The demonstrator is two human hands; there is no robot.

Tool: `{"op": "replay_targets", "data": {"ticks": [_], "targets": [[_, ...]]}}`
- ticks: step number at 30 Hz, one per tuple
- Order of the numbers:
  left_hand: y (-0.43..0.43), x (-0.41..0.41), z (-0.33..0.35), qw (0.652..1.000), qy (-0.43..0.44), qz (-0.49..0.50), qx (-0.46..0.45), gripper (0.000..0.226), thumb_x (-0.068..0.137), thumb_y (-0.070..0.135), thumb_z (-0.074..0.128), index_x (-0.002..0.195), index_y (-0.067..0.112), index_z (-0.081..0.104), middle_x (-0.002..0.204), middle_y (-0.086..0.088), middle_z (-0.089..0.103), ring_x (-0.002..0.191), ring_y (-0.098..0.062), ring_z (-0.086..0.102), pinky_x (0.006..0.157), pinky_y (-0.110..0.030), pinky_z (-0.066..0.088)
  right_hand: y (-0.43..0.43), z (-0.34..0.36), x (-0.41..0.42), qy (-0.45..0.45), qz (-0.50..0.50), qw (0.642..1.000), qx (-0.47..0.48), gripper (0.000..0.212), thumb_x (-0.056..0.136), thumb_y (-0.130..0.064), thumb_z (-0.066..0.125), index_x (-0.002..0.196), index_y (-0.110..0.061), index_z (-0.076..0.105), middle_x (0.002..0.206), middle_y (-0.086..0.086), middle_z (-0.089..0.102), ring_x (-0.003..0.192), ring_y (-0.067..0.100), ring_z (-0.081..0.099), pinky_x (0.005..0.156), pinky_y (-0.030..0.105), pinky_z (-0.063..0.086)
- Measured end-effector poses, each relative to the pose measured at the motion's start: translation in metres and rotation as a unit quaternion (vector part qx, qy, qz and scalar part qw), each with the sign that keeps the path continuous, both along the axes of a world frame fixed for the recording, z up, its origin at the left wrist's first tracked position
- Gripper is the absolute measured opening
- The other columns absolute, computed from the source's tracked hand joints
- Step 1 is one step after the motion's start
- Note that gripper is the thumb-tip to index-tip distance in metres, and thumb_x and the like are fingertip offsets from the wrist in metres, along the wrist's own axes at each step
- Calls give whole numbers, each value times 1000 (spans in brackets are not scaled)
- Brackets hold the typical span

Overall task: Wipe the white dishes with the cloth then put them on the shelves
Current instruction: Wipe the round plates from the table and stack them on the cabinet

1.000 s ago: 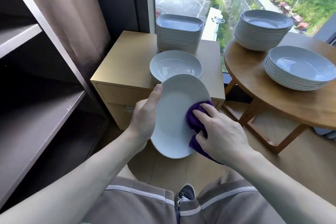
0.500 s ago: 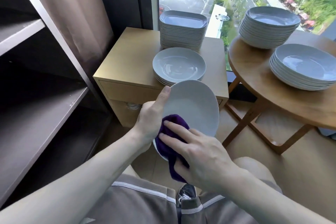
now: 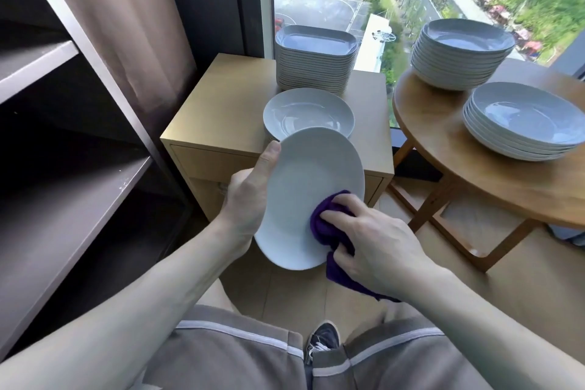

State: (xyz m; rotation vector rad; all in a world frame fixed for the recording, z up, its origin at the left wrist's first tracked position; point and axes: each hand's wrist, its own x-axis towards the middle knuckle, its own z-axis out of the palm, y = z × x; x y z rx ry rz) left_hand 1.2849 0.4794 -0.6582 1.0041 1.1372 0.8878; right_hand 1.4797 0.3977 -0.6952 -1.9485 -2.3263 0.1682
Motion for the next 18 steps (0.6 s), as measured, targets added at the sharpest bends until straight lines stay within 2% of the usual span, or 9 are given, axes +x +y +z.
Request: {"op": "replay_targets", "data": {"ticks": [5, 7, 9, 11, 14, 16, 18], "targets": [[-9, 8, -3, 999, 6, -35, -15, 84, 82, 76, 63, 112, -1, 76, 111, -22, 76, 107, -44, 71, 99, -62, 53, 7, 4, 9, 41, -82, 994, 57, 50, 83, -35, 59, 133, -34, 52, 146, -12, 43, 98, 23, 64, 67, 33, 53], [-11, 9, -4, 999, 4, -50, -15, 87, 85, 76, 63, 115, -6, 73, 115, -27, 73, 109, -47, 69, 99, -62, 53, 6, 4, 6, 58, -88, 991, 80, 53, 81, -32, 60, 133, -34, 53, 147, -14, 43, 101, 22, 64, 67, 33, 53], [-12, 11, -7, 998, 1, -67, -14, 90, 80, 74, 61, 115, -9, 71, 116, -31, 71, 104, -45, 72, 93, -58, 55, 3, 5, 1, 71, -78, 989, 100, 56, 81, -31, 59, 137, -31, 54, 150, -11, 45, 108, 22, 63, 70, 33, 56], [-16, 15, -10, 997, -9, -78, -21, 89, 78, 70, 61, 115, -11, 71, 116, -34, 70, 99, -40, 71, 90, -52, 54, -1, 8, -8, 80, -54, 989, 115, 57, 85, -31, 55, 142, -29, 54, 153, -5, 46, 112, 23, 63, 75, 36, 60], [-19, 18, -16, 997, 0, -70, -33, 69, 93, 63, 63, 113, -2, 77, 113, -27, 75, 112, -43, 71, 104, -54, 53, -10, 11, -24, 78, 15, 989, 121, 57, 88, -29, 52, 145, -28, 53, 158, -2, 42, 108, 26, 62, 81, 38, 60], [-16, 17, -17, 998, 10, -59, -31, 62, 99, 58, 61, 109, -1, 79, 111, -23, 77, 113, -40, 71, 108, -54, 52, -16, 10, -34, 72, 80, 990, 93, 61, 87, -26, 52, 148, -30, 49, 161, -4, 36, 104, 26, 61, 82, 40, 58], [-10, 12, -15, 998, -8, -44, -38, 64, 92, 60, 63, 110, 0, 79, 110, -22, 77, 112, -41, 71, 107, -51, 54, -22, 9, -41, 58, 131, 988, 52, 63, 85, -28, 54, 147, -32, 47, 161, -5, 36, 99, 26, 61, 78, 42, 58]]}}
